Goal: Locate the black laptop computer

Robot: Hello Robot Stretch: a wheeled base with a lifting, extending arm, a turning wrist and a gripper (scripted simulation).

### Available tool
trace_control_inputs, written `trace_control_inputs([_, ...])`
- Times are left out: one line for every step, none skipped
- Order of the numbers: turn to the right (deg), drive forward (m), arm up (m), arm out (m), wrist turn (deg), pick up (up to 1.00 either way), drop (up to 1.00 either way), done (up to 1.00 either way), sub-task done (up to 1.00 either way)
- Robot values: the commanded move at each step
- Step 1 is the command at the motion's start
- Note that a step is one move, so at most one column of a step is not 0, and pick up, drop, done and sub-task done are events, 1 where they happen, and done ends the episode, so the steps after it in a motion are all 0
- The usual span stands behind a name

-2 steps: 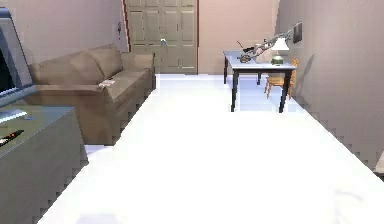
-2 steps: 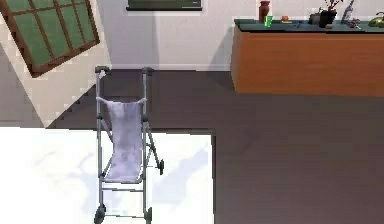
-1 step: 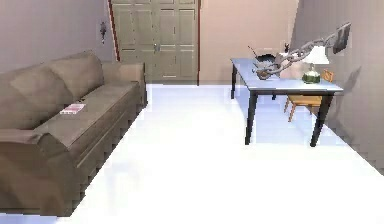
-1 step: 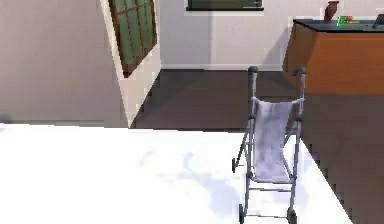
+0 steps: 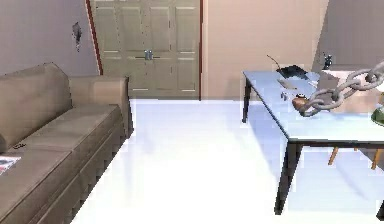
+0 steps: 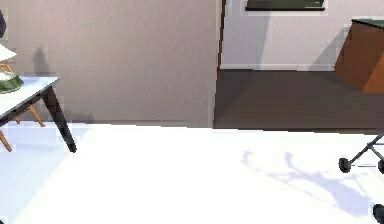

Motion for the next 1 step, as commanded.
trace_control_inputs([-3.0,0.00,0.00,0.00,0.0,0.00,0.00,0.00,0.00])
